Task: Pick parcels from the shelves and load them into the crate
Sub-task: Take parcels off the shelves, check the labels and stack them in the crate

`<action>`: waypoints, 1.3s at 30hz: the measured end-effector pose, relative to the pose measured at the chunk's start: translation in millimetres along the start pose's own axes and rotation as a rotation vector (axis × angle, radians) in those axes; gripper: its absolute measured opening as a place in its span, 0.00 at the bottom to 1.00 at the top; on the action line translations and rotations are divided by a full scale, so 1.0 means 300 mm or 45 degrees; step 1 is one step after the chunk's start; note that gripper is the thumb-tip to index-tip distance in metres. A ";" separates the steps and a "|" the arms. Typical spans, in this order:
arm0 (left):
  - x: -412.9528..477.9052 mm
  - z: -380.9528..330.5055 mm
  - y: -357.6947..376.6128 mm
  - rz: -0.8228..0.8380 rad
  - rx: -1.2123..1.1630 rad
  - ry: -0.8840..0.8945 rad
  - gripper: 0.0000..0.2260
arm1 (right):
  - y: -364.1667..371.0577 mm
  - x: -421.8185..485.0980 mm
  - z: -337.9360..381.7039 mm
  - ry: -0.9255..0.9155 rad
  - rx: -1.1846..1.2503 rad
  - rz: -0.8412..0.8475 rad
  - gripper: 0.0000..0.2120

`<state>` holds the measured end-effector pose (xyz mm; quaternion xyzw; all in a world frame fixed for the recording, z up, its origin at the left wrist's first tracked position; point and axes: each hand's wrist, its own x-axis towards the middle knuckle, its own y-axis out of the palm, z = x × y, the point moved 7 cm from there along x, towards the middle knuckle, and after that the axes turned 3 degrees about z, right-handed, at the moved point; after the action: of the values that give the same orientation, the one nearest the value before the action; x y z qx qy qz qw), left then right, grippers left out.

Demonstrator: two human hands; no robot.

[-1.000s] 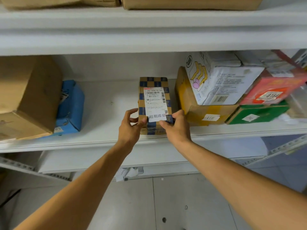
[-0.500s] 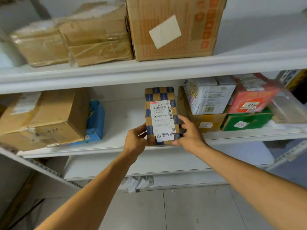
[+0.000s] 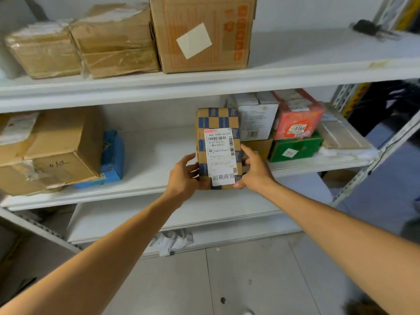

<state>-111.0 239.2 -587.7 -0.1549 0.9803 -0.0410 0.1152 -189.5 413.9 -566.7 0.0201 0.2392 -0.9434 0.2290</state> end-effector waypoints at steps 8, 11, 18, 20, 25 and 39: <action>-0.002 0.090 0.242 0.170 0.005 0.058 0.34 | -0.169 -0.092 -0.133 0.046 0.062 -0.079 0.44; -0.037 0.155 0.292 0.115 -0.106 0.063 0.29 | -0.186 -0.103 -0.154 0.072 -0.010 -0.057 0.47; -0.043 0.146 0.205 0.077 -0.085 0.086 0.37 | -0.095 -0.103 -0.148 0.026 -0.102 -0.091 0.43; -0.044 0.128 0.199 0.097 -0.063 0.117 0.36 | -0.101 -0.101 -0.147 0.033 -0.084 -0.111 0.44; -0.065 0.122 0.228 0.111 -0.042 0.139 0.34 | -0.138 -0.115 -0.149 0.064 -0.092 -0.143 0.46; -0.098 0.096 0.340 0.310 -0.036 0.201 0.36 | -0.225 -0.221 -0.216 0.136 -0.171 -0.256 0.44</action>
<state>-106.9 343.8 -621.1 -0.0328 0.9984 -0.0249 0.0396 -164.5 524.6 -584.4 0.0307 0.3145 -0.9410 0.1213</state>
